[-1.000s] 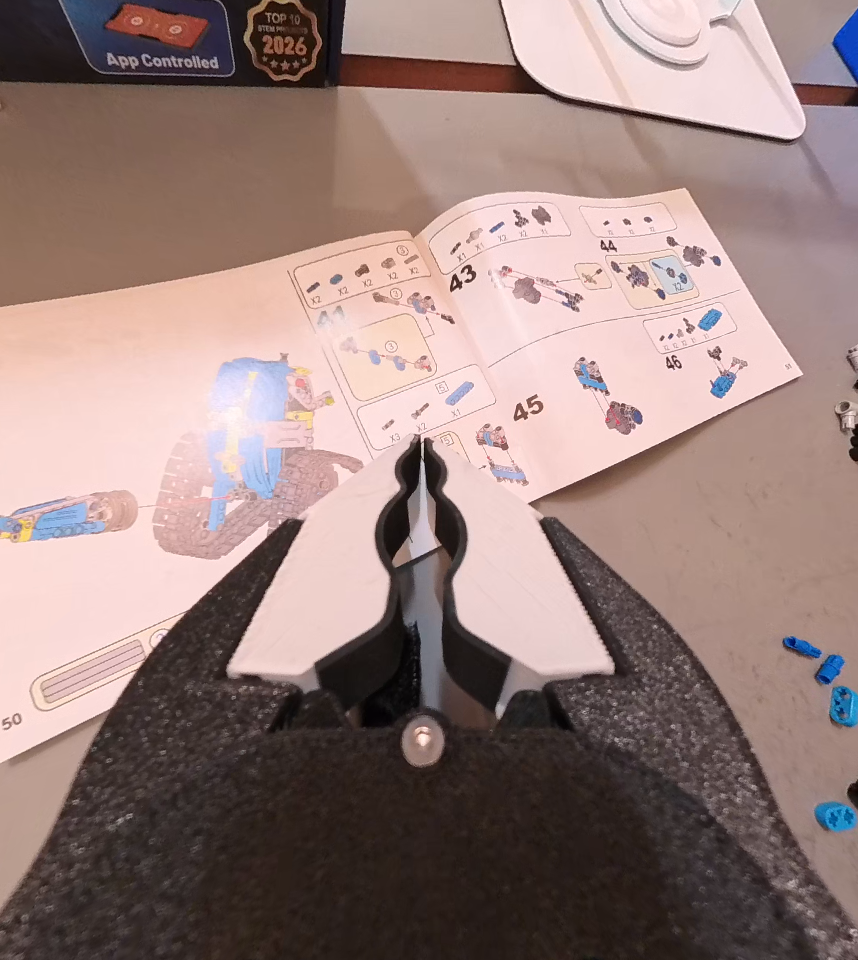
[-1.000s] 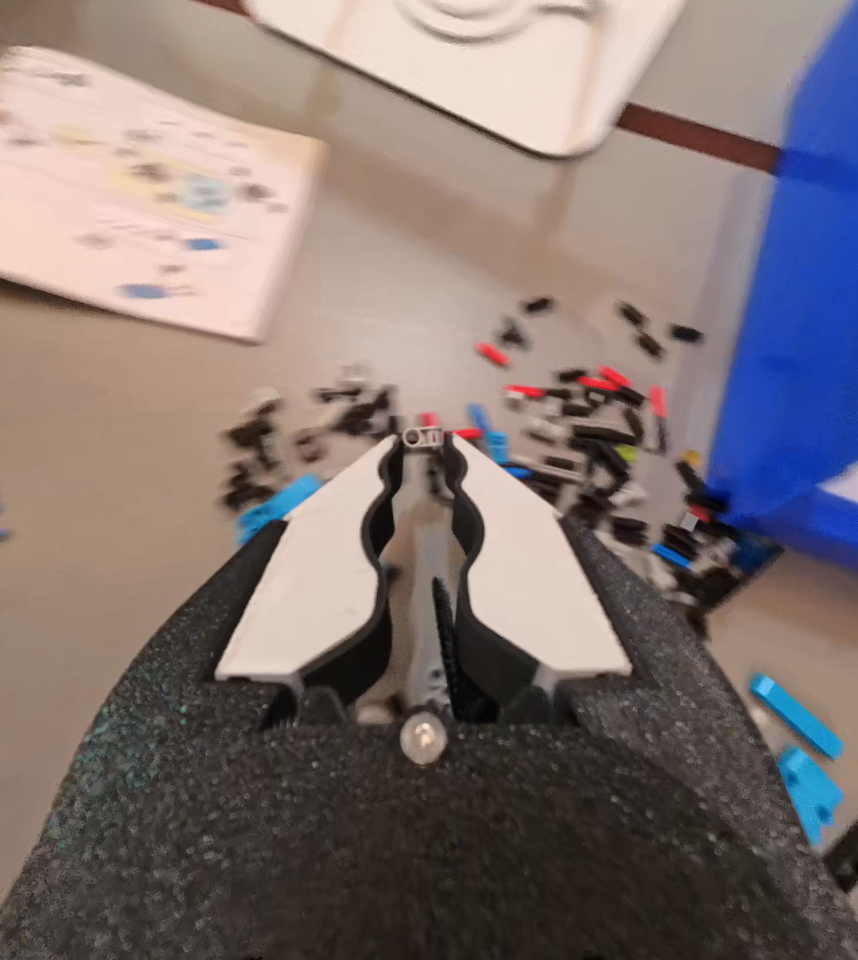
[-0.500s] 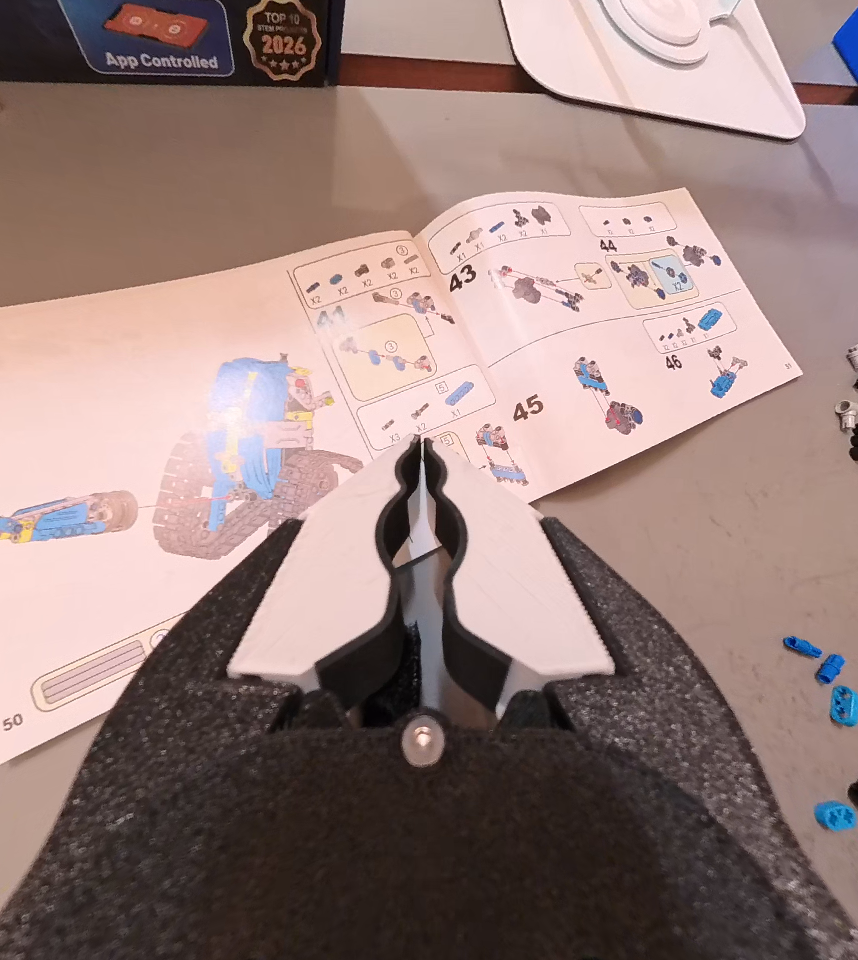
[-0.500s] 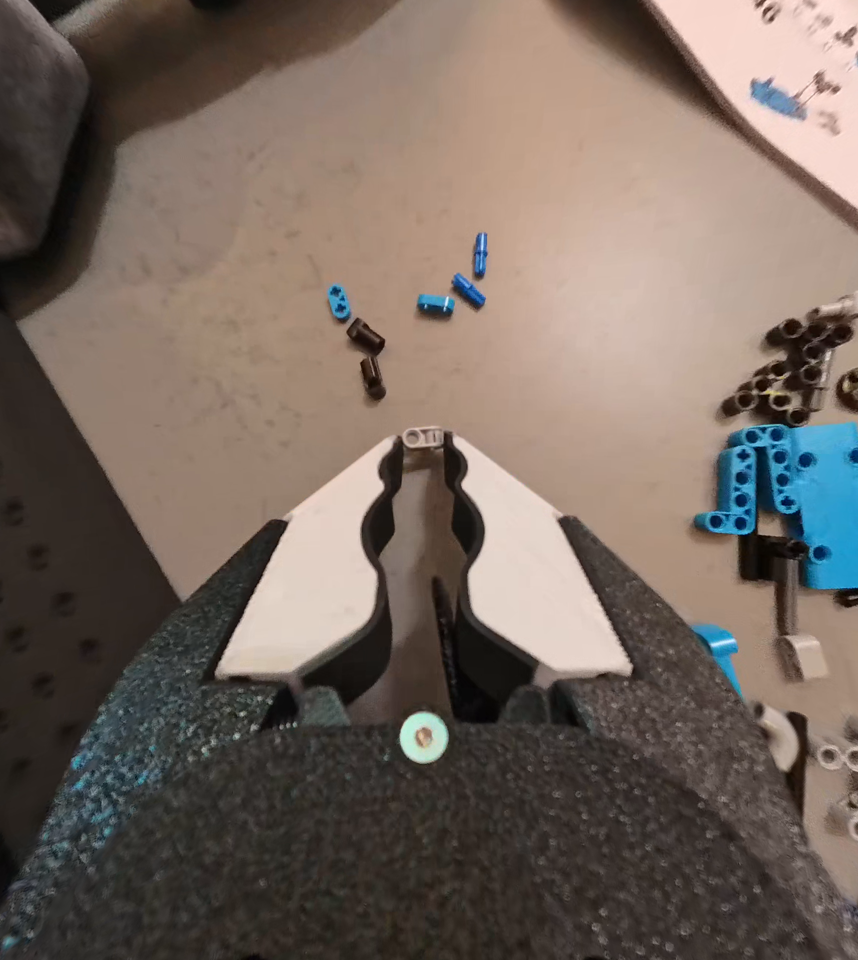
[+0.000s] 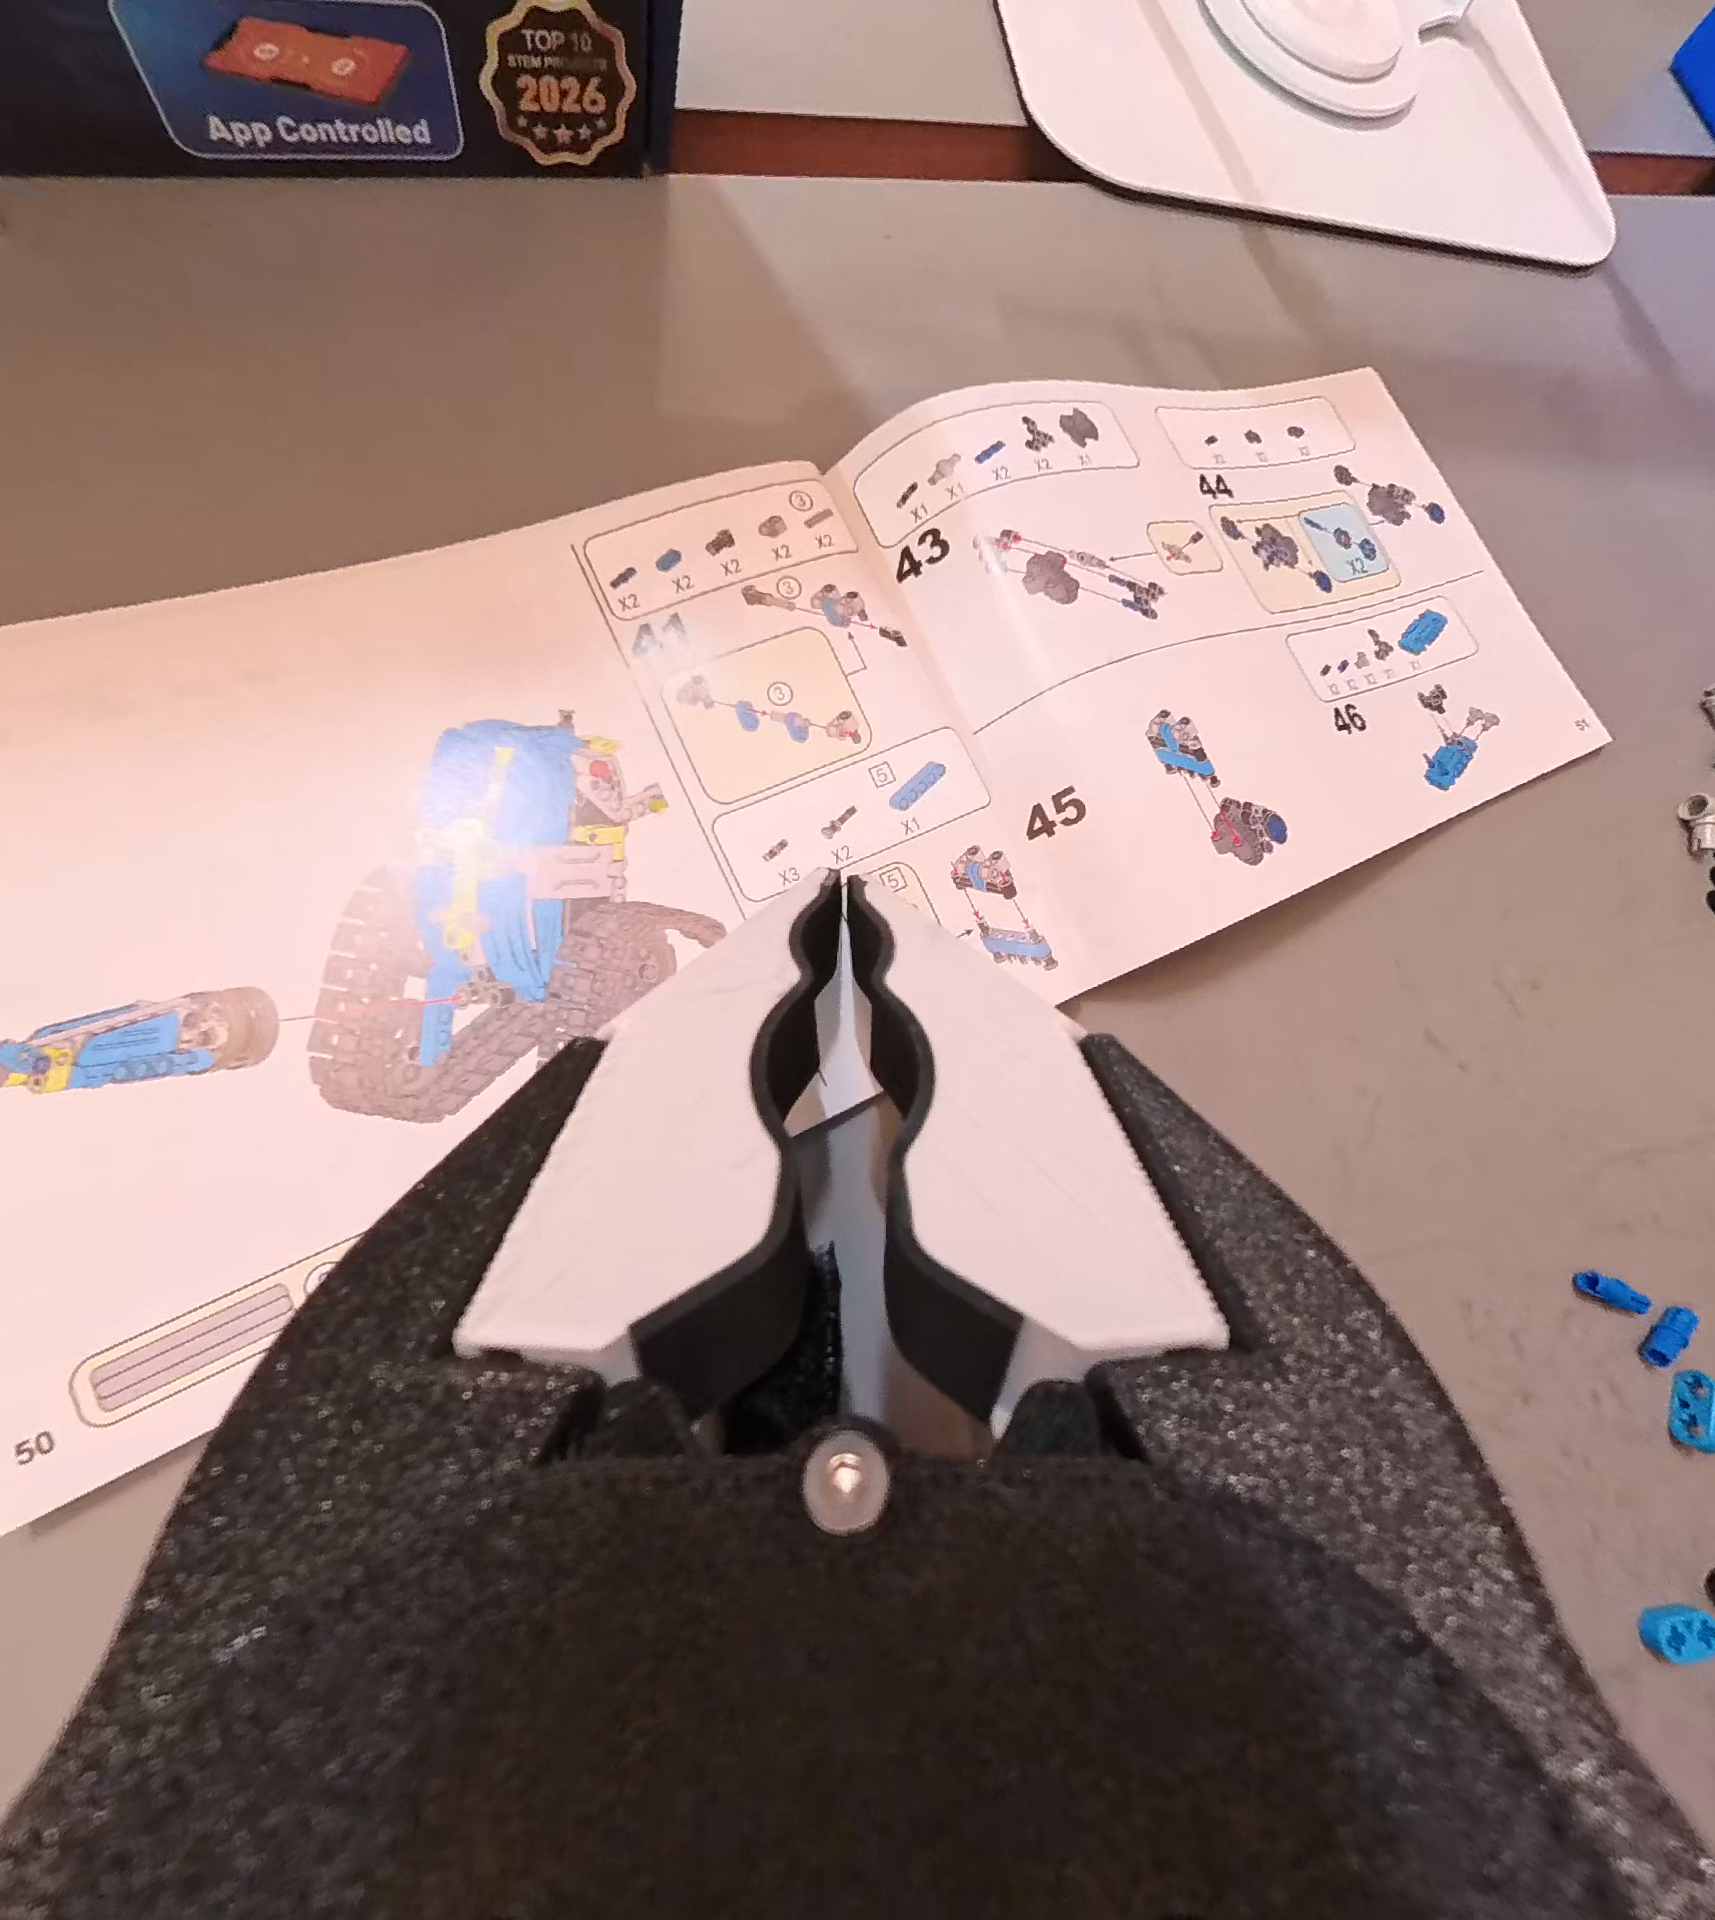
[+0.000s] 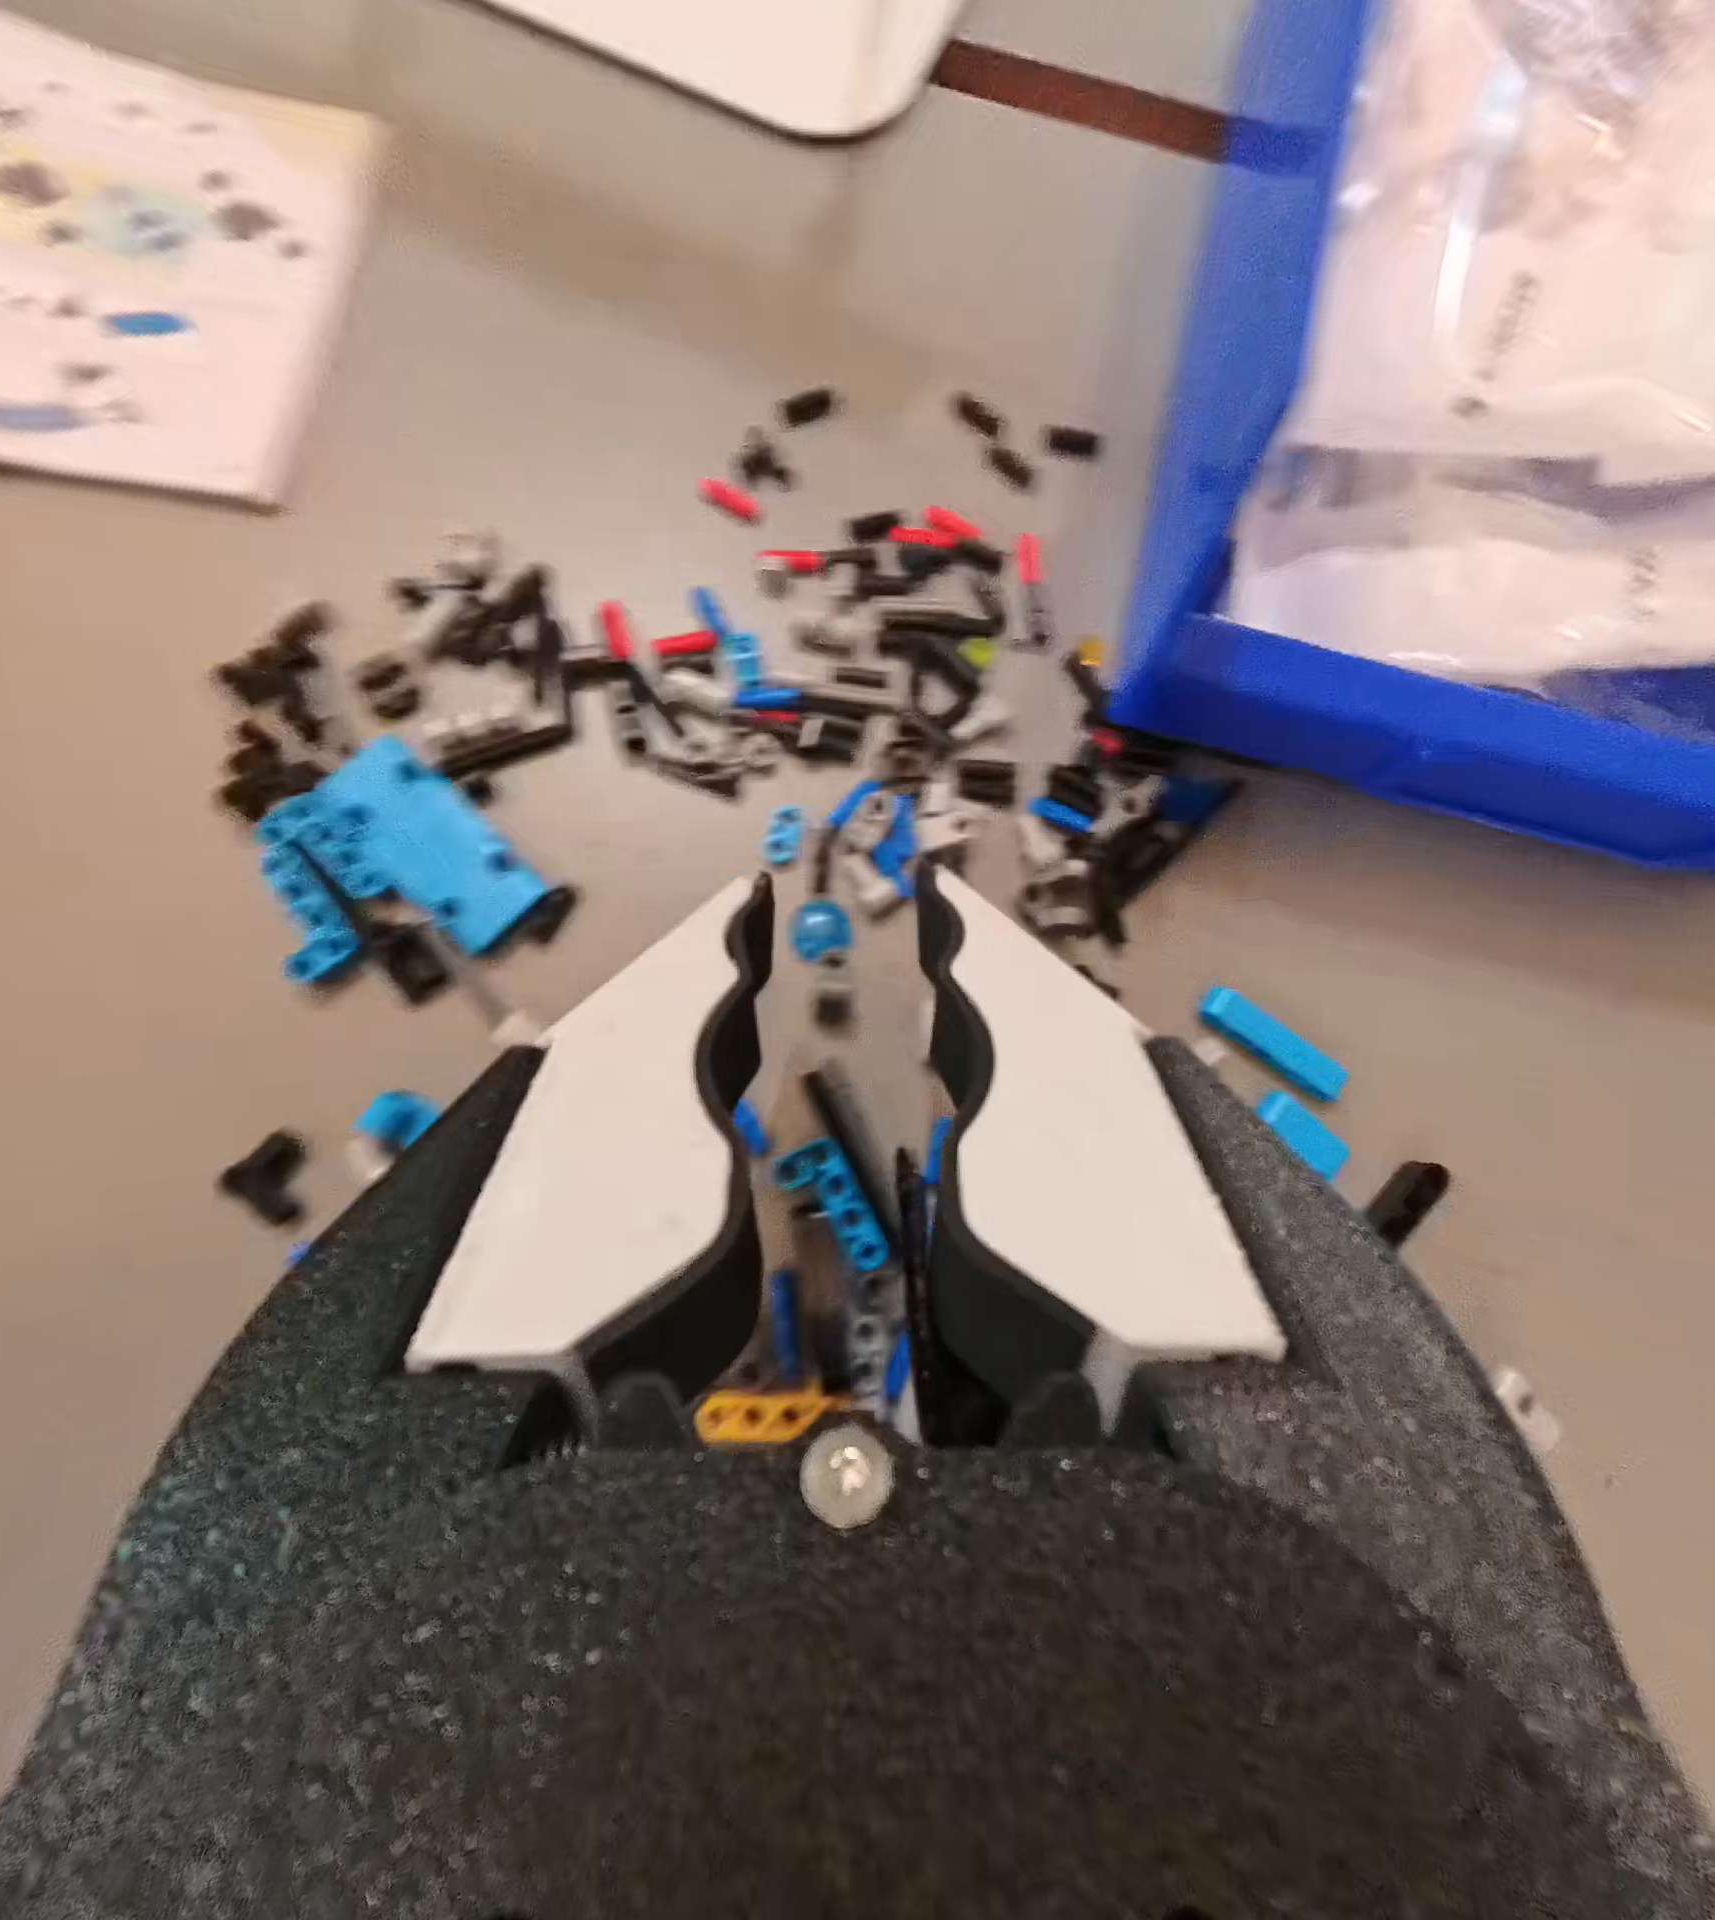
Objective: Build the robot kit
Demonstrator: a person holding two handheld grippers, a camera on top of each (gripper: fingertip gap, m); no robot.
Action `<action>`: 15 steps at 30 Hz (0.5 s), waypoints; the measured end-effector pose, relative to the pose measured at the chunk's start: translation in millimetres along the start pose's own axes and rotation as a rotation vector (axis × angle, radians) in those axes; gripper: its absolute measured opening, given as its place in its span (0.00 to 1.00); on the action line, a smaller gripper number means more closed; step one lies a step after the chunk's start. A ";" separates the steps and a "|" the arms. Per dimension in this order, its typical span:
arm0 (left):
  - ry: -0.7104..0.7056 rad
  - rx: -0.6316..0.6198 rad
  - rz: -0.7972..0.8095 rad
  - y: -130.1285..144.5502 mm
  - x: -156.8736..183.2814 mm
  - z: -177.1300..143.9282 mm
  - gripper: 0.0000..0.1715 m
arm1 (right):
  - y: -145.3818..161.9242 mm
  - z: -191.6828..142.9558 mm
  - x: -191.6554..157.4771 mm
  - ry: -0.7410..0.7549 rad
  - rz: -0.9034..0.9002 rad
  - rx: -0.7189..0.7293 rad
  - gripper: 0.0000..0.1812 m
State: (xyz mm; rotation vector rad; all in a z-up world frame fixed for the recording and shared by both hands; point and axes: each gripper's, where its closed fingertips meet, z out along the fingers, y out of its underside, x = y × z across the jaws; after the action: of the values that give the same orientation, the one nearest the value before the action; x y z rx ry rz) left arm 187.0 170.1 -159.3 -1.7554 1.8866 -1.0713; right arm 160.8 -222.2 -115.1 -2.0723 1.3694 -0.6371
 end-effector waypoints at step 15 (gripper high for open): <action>0.012 0.000 -0.011 -0.2 0.2 0.4 0.00 | 7.6 46.9 5.1 -0.081 0.009 -0.083 0.09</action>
State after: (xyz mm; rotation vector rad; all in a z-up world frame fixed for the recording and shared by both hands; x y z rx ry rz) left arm 187.5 169.8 -159.3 -1.7652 1.8868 -1.0878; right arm 188.6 -220.0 -153.9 -2.1317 1.3799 -0.4945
